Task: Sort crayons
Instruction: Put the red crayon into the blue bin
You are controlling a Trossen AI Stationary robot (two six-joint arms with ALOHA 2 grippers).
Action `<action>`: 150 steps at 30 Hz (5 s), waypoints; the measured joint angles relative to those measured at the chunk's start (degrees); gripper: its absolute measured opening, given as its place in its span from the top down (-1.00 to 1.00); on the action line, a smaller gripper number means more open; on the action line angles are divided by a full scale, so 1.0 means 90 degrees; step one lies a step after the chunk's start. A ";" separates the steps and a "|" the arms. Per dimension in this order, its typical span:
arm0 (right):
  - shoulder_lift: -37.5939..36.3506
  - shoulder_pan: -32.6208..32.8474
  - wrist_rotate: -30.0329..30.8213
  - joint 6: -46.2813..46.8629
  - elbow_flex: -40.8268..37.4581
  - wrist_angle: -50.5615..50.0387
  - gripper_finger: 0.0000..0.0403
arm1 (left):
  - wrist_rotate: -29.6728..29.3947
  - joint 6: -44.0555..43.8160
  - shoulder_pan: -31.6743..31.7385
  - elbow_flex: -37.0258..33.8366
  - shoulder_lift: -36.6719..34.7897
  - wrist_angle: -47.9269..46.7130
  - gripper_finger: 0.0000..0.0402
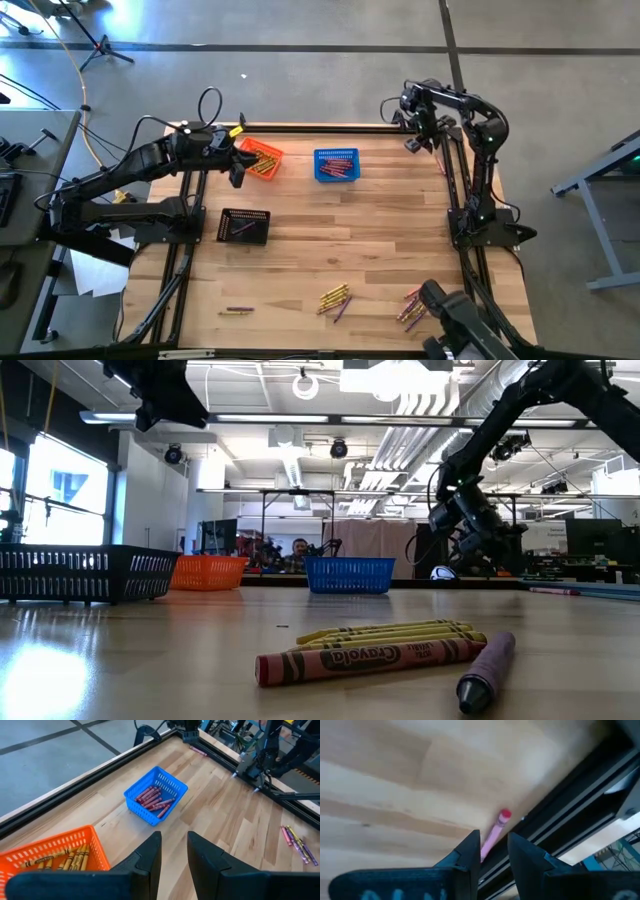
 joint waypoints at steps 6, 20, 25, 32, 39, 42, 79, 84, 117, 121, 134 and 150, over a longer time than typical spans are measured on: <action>0.0467 -0.0174 -0.0356 0.0093 0.0456 -0.0521 0.59 | 0.0037 -0.0132 0.0000 0.0000 0.0000 -0.0255 0.60; 0.0805 -0.0333 -0.0600 0.0299 0.0456 -0.0736 0.59 | -0.0151 -0.0177 0.0088 0.0000 0.0000 -0.0346 0.60; 0.0805 -0.0334 -0.0447 0.0374 0.0461 -0.0516 0.59 | -0.0151 -0.0070 0.0159 0.0000 0.0000 -0.0347 0.60; 0.0805 -0.0353 -0.0396 0.0147 0.0463 -0.0069 0.59 | -0.0153 -0.0068 0.0170 0.0000 0.0000 -0.0356 0.60; 0.0805 -0.0594 -0.0689 0.0292 0.0463 0.0189 0.59 | -0.0118 -0.0126 0.0170 0.0000 0.0000 -0.0356 0.60; 0.0805 -0.0669 -0.0779 0.0479 0.0471 0.0228 0.59 | -0.0044 -0.0181 0.0170 0.0000 0.0000 -0.0356 0.60; 0.0727 -0.0572 -0.0665 -0.0105 0.0699 -0.0017 0.59 | -0.0032 -0.0292 0.0165 0.0000 0.0000 -0.0346 0.60; 0.0727 -0.0538 -0.0658 -0.0148 0.0705 0.0206 0.59 | -0.0042 -0.0294 0.0168 0.0000 0.0000 -0.0343 0.60; 0.0720 -0.0682 0.0115 -0.0385 0.0284 0.0289 0.59 | -0.0034 -0.0798 0.0112 0.0000 0.0000 -0.0345 0.60; 0.0733 -0.0703 0.0121 -0.0615 0.0286 0.0212 0.59 | -0.0032 -0.0963 0.0114 0.0000 0.0000 -0.0345 0.60; 0.0746 -0.0656 -0.0134 -0.1008 0.0276 0.0166 0.59 | -0.0036 -0.1127 0.0114 0.0000 0.0002 -0.0343 0.60; -0.0548 -0.0382 -0.1456 -0.0689 0.0153 -0.0316 0.59 | -0.0058 -0.1112 0.0112 -0.0001 0.0000 -0.0345 0.60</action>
